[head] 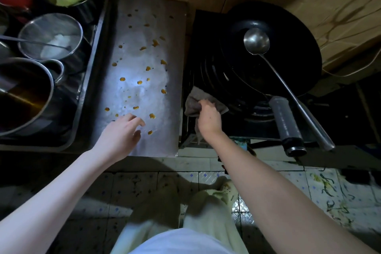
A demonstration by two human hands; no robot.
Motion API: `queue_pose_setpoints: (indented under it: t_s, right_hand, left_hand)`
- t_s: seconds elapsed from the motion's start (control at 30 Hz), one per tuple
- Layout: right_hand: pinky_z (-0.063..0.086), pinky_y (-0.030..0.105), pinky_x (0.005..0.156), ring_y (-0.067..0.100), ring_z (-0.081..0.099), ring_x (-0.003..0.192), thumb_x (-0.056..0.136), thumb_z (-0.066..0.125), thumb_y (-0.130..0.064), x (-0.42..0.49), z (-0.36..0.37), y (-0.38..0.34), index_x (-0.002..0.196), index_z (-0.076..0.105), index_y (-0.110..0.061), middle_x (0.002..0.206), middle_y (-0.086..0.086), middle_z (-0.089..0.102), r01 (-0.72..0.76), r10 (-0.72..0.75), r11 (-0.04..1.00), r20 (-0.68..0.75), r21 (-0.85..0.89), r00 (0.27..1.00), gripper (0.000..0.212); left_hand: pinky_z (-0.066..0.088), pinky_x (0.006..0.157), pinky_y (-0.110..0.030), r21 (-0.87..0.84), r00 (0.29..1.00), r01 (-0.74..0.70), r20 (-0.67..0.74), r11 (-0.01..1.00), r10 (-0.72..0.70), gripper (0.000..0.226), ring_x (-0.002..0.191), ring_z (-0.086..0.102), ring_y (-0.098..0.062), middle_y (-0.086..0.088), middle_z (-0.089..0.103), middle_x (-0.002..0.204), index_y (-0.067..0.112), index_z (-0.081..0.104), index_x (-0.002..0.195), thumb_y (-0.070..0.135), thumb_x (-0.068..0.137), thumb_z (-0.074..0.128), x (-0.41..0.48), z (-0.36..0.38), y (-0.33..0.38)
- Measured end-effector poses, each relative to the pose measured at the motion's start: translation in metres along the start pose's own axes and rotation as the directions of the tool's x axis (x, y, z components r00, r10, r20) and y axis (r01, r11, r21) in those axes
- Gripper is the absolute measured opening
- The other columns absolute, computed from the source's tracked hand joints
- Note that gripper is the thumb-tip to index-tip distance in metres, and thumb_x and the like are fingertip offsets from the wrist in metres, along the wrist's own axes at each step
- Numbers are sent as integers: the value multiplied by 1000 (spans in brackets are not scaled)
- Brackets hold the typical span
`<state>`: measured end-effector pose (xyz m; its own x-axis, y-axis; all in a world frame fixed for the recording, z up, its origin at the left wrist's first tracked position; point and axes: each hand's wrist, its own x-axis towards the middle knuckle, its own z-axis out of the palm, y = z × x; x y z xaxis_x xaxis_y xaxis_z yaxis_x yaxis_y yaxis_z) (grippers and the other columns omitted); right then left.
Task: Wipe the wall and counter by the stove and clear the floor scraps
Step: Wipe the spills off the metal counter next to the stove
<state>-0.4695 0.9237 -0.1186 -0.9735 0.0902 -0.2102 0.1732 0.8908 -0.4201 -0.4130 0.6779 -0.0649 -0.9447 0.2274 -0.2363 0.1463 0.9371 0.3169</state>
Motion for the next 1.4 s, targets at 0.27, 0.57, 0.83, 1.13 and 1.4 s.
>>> queue_pose_setpoints:
  t_s: [0.27,0.57,0.83,1.13,1.4]
  right_hand:
    - [29,34,112,27,28,141,89,44,10,-58,5,72,128,52,-11,147,7,42,24,-22,999,47,-46,999,45]
    - [49,39,91,31,53,114,79,43,14,-17,-3,14,117,57,-9,121,15,57,93,-90,994,44,-55,995,47]
    - [50,36,84,32,61,101,85,43,4,-28,1,21,110,61,-16,116,13,61,98,-100,994,60,38,993,36]
    - [38,16,86,16,60,99,82,49,12,-68,-10,32,105,66,-9,107,6,66,196,-189,969,-61,154,980,35]
    - [40,23,102,22,58,112,84,52,9,-53,-15,-41,108,66,-3,117,12,65,382,-367,893,-105,239,924,31]
  left_hand:
    - [43,76,-34,-29,1000,2,-12,1000,-2,26,100,57,-25,-5,57,122,15,59,117,14,92,52,2,1,10]
    - [44,78,-36,-28,994,89,-57,996,-90,24,105,57,-28,-4,59,116,17,61,112,14,89,56,-31,3,-7]
    - [41,77,-35,-12,982,182,-48,983,-182,25,108,54,-27,-2,56,122,20,58,114,17,90,54,-57,14,-20]
    - [43,75,-37,-12,971,232,-56,973,-232,26,104,55,-30,-5,56,120,16,60,113,14,88,53,-78,20,-27]
    - [44,74,-36,-33,959,265,-96,964,-267,25,100,55,-29,-3,56,119,17,60,112,15,88,53,-92,17,-34]
